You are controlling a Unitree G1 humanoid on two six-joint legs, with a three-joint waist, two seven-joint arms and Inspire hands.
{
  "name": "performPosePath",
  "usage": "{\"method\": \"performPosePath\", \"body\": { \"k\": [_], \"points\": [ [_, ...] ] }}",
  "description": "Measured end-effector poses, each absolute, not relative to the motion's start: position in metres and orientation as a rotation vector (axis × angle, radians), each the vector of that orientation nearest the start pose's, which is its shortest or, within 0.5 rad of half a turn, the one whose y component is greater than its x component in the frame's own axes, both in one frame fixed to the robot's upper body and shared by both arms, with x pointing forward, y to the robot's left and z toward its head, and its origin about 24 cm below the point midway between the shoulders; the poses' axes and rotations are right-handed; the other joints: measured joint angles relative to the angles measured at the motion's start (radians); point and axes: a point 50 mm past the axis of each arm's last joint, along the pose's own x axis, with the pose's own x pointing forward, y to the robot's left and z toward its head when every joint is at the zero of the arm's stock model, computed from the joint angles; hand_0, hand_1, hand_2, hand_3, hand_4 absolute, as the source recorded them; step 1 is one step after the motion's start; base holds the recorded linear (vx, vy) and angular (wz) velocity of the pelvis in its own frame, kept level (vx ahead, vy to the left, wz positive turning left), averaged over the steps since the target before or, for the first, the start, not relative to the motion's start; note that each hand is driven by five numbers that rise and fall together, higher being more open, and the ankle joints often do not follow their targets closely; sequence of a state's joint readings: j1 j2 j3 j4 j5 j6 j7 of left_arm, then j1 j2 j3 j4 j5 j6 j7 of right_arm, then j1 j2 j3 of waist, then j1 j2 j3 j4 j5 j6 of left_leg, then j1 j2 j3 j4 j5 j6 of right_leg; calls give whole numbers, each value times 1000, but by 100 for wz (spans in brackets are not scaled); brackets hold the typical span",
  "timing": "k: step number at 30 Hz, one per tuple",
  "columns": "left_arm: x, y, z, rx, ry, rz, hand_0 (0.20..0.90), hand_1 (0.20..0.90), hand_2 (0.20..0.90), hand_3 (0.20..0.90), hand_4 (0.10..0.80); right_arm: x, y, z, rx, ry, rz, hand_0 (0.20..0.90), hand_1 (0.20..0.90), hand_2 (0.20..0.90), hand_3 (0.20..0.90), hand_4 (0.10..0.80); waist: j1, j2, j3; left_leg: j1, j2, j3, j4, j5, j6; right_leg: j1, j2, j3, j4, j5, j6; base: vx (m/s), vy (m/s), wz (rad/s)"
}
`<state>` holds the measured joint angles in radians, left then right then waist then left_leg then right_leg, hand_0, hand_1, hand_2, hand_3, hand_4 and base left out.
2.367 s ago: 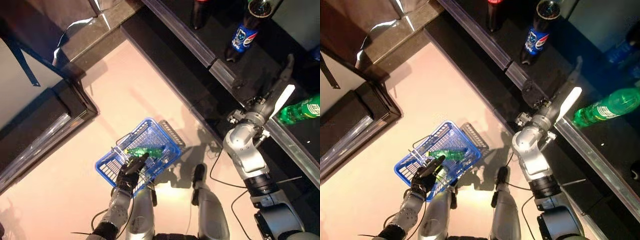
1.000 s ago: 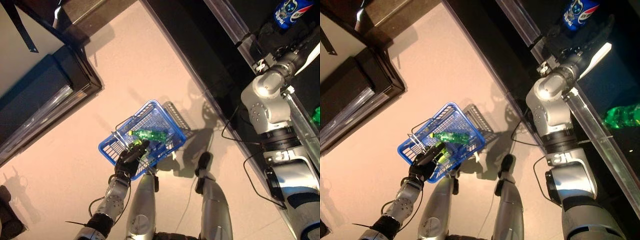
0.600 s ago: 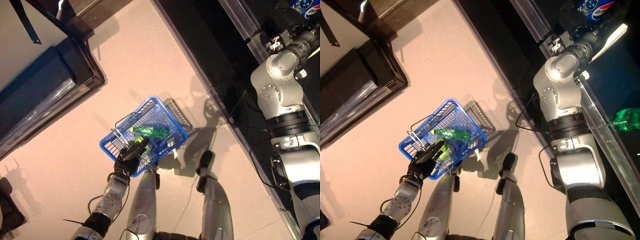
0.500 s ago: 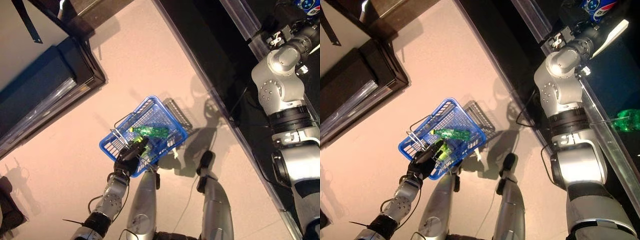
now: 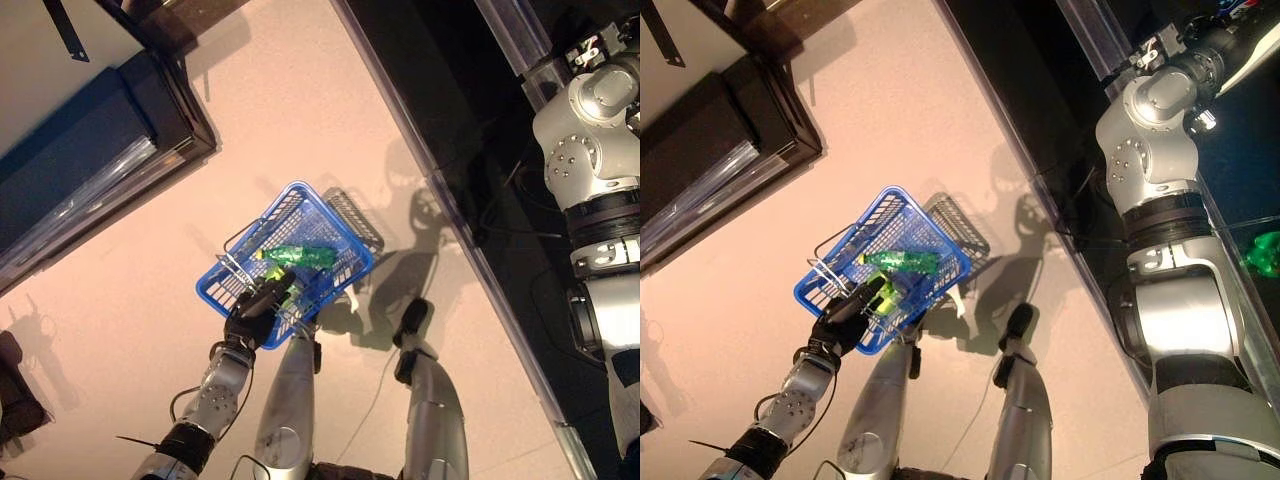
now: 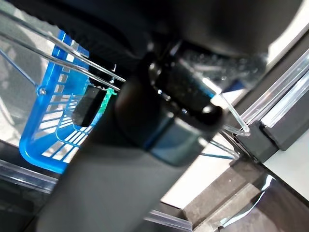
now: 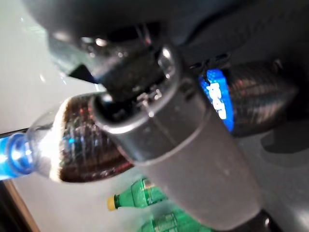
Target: Pick up the drink and place into the basket.
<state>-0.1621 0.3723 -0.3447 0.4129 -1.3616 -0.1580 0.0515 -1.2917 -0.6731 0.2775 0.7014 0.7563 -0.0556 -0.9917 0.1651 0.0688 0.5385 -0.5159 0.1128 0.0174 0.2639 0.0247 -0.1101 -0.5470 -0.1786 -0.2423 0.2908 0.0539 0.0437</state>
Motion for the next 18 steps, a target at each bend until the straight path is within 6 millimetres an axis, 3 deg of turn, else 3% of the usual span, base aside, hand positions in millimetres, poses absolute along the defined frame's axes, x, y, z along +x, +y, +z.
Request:
{"method": "performPosePath", "body": {
  "k": [9, 18],
  "points": [
    [267, 185, -12, -875, 290, 98, 300, 300, 300, 200, 100, 374, -266, 344, 251, -465, -999, 300, 300, 300, 200, 100, 4, -2, 1, -11, -8, -6, 2, 2, 0, -13, -6, 1, 4, 3, 2, 4, -9, 1],
    [266, 189, -13, -867, 301, 92, 300, 300, 300, 200, 100, 374, -266, 343, 232, -460, -999, 300, 300, 300, 200, 100, 6, -2, 1, -13, -9, -7, 1, 2, 0, -14, -6, 0, 4, 3, 2, -2, -12, 0]
  ]
}}
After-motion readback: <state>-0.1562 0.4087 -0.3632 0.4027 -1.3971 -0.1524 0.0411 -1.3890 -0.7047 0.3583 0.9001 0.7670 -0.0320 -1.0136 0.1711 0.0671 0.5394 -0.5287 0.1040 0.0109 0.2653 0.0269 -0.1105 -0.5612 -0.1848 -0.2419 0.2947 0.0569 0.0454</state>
